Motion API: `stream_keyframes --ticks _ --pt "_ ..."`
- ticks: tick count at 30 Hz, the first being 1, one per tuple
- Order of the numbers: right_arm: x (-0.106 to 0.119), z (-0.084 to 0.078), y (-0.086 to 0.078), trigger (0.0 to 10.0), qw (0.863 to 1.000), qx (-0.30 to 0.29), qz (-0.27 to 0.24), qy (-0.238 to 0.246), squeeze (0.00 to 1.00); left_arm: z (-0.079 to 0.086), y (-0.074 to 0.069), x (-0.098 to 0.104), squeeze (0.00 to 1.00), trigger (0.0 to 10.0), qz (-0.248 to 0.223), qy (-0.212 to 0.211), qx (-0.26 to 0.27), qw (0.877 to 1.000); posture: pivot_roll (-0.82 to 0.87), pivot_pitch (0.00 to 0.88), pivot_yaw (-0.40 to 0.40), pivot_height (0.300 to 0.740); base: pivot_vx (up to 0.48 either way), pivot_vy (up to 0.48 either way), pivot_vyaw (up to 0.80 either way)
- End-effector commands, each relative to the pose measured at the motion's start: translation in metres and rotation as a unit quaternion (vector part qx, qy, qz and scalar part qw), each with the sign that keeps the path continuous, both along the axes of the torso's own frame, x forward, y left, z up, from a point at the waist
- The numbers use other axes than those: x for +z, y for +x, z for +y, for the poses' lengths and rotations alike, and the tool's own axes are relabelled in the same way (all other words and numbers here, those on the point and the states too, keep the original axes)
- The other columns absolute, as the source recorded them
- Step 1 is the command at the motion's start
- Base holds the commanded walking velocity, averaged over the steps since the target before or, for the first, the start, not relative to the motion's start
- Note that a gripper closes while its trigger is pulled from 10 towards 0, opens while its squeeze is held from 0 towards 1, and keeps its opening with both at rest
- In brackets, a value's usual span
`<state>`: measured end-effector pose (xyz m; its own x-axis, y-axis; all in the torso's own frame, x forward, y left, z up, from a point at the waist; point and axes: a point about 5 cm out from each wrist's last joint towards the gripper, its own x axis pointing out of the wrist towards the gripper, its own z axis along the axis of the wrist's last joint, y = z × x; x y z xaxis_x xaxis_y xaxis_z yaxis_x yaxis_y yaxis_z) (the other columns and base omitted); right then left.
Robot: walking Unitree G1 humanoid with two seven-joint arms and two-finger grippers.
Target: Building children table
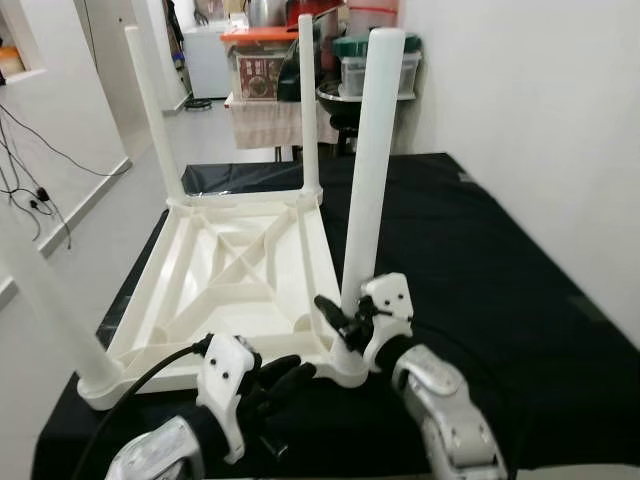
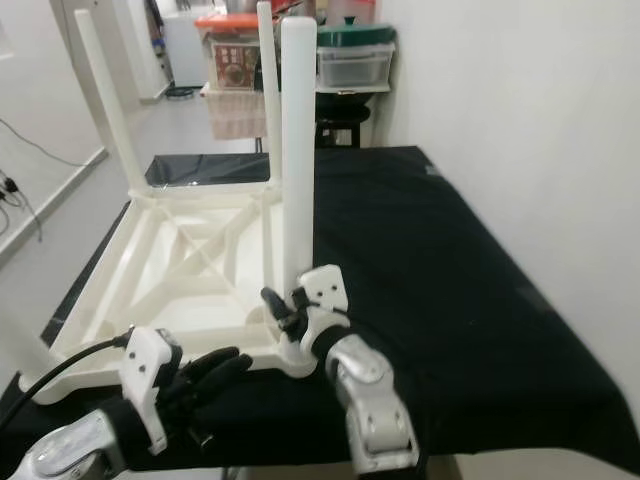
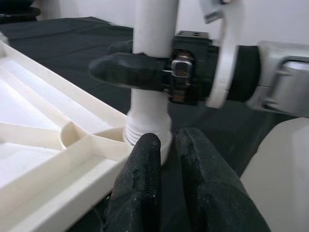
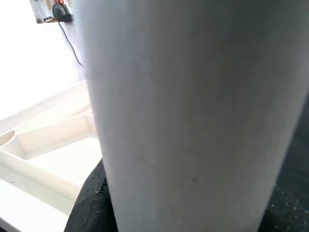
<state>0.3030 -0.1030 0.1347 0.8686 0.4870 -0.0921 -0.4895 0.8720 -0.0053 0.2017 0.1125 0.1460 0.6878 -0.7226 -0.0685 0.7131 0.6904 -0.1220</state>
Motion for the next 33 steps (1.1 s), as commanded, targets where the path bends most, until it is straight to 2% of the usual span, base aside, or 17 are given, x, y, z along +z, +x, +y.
stream_keyframes --ticks 1,6,7,8,9,11,14,17,18,19,22,23,24,31,32,33 --pt "-0.023 -0.004 -0.001 0.0 0.998 -0.016 0.055 -0.009 0.0 0.001 0.003 -0.003 0.0 10.0 0.006 -0.003 -0.002 1.0 0.0 0.0 0.011 0.74 0.0 0.0 0.0" --pt "-0.015 0.003 -0.003 0.0 0.998 -0.039 0.05 -0.016 0.0 0.001 0.004 -0.004 0.0 10.0 0.009 -0.009 0.001 1.0 0.0 0.0 0.013 0.74 0.0 0.0 0.0" --pt "-0.012 0.004 -0.004 10.0 0.998 -0.032 0.053 -0.013 0.53 0.003 0.005 -0.005 0.0 10.0 0.009 -0.008 0.001 1.0 0.0 0.0 0.014 0.74 0.0 0.0 0.0" --pt "-0.012 0.004 -0.004 10.0 0.998 -0.032 0.053 -0.013 0.53 0.003 0.005 -0.005 0.0 10.0 0.009 -0.008 0.001 1.0 0.0 0.0 0.014 0.74 0.0 0.0 0.0" --pt "-0.009 0.004 -0.004 10.0 0.999 -0.017 0.051 -0.008 1.0 0.004 0.006 -0.006 0.0 10.0 0.01 -0.006 0.001 1.0 0.0 0.0 0.011 0.74 0.0 0.0 0.0" --pt "-0.005 0.005 -0.003 10.0 0.999 0.006 0.046 0.0 1.0 0.005 0.007 -0.007 0.0 10.0 0.01 -0.004 0.0 1.0 0.0 0.0 0.011 0.74 0.0 0.0 0.0" --pt "0.015 0.007 0.004 10.0 0.991 0.127 0.007 0.037 1.0 0.006 0.011 -0.011 0.0 10.0 0.01 0.002 -0.001 1.0 0.01 0.0 0.004 0.74 0.0 0.0 0.0" --pt "0.026 0.001 0.008 10.0 0.975 0.22 -0.023 0.015 1.0 0.006 0.013 -0.012 0.0 10.0 0.009 0.005 -0.003 1.0 0.02 0.0 -0.003 0.74 0.0 0.0 0.0" --pt "0.026 0.001 0.008 10.0 0.975 0.22 -0.023 0.015 1.0 0.006 0.013 -0.012 0.0 10.0 0.009 0.005 -0.003 1.0 0.02 0.0 -0.003 0.74 0.0 0.0 0.0" --pt "0.03 -0.004 0.011 10.0 0.968 0.251 -0.023 0.011 0.2 0.005 0.013 -0.013 0.0 10.0 0.009 0.007 -0.004 1.0 0.03 0.0 -0.008 0.74 0.0 0.0 0.0" --pt "0.032 -0.007 0.012 10.0 0.963 0.269 -0.021 0.011 0.2 0.005 0.014 -0.014 0.0 10.0 0.008 0.008 -0.005 1.0 0.03 0.0 -0.008 0.74 0.0 0.0 0.0" --pt "0.035 -0.013 0.018 10.0 0.955 0.295 -0.017 0.005 0.0 0.005 0.014 -0.015 0.0 10.0 0.008 0.009 -0.006 1.0 0.03 0.0 -0.011 0.74 0.0 0.0 0.0" --pt "0.037 -0.019 0.024 10.0 0.949 0.314 -0.008 -0.001 0.0 0.004 0.014 -0.015 0.0 10.0 0.007 0.01 -0.006 1.0 0.05 0.0 -0.015 0.74 0.0 0.0 0.0" --pt "0.038 -0.028 0.036 10.0 0.938 0.345 0.013 -0.003 0.0 0.004 0.014 -0.017 0.0 10.0 0.006 0.012 -0.008 1.0 0.06 0.0 -0.02 0.74 0.0 0.0 0.0" --pt "0.039 -0.027 0.039 4.5 0.933 0.361 0.017 0.0 0.0 0.004 0.014 -0.018 0.0 10.0 0.006 0.013 -0.009 1.0 0.06 0.0 -0.02 0.74 0.0 0.0 0.0" --pt "0.039 -0.027 0.04 4.5 0.928 0.371 0.02 0.003 0.0 0.004 0.014 -0.018 0.0 10.0 0.006 0.013 -0.01 1.0 0.06 0.0 -0.02 0.74 0.0 0.0 0.0"
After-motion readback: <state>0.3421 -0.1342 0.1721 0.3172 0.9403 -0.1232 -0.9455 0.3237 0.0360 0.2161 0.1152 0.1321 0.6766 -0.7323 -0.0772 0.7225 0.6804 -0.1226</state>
